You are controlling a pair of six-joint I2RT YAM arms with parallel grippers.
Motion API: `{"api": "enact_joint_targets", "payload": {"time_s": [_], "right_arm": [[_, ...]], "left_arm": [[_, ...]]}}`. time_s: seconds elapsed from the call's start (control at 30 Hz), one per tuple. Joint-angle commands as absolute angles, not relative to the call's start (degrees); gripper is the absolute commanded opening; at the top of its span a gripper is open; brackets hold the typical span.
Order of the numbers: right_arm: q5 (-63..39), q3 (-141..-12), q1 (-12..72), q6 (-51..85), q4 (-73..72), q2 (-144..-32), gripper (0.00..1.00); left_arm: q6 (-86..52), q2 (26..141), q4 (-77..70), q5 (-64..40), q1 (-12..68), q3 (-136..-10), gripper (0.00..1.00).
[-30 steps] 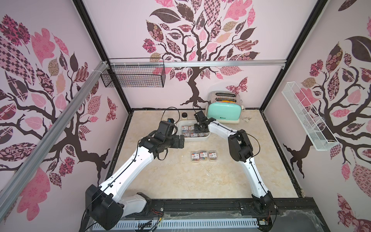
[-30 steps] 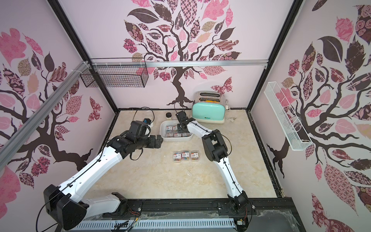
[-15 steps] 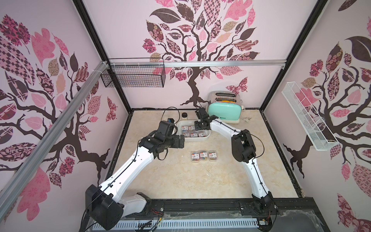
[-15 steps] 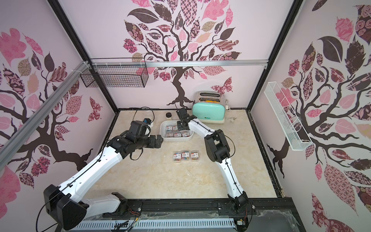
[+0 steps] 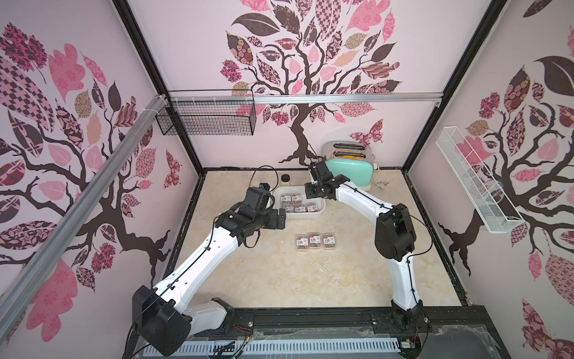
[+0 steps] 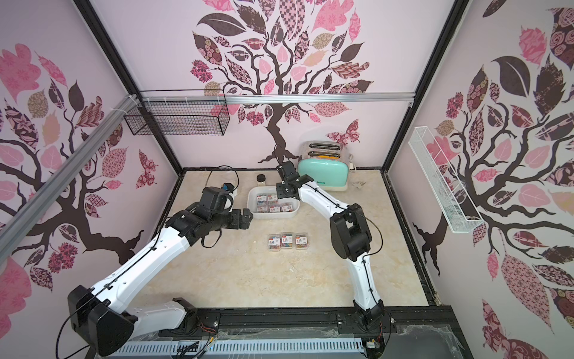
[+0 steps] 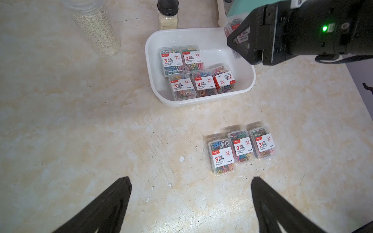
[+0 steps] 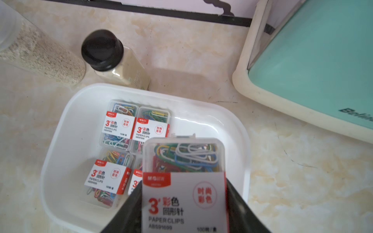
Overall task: Take the paper clips out of the storage box
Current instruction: Pick up the boxed paper clips from the storage box, then place the boxed paper clips at the center of the board.
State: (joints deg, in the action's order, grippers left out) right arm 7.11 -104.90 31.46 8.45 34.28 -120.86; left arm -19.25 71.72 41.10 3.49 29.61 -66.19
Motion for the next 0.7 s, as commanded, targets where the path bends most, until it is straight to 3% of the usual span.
{"api": "enact_joint_targets", "payload": {"time_s": [0.0,0.67], "right_arm": [[8.5,-100.6,31.4,8.1,34.5,-112.1,0.29],[6.6,-65.6,29.4,17.5,32.2,-92.8,0.31]], "left_arm": [[-18.7,70.9,39.6,2.8,29.4,-65.6,0.98],[-20.0,70.1,38.9,0.4,29.4,-63.8,0.98]]}}
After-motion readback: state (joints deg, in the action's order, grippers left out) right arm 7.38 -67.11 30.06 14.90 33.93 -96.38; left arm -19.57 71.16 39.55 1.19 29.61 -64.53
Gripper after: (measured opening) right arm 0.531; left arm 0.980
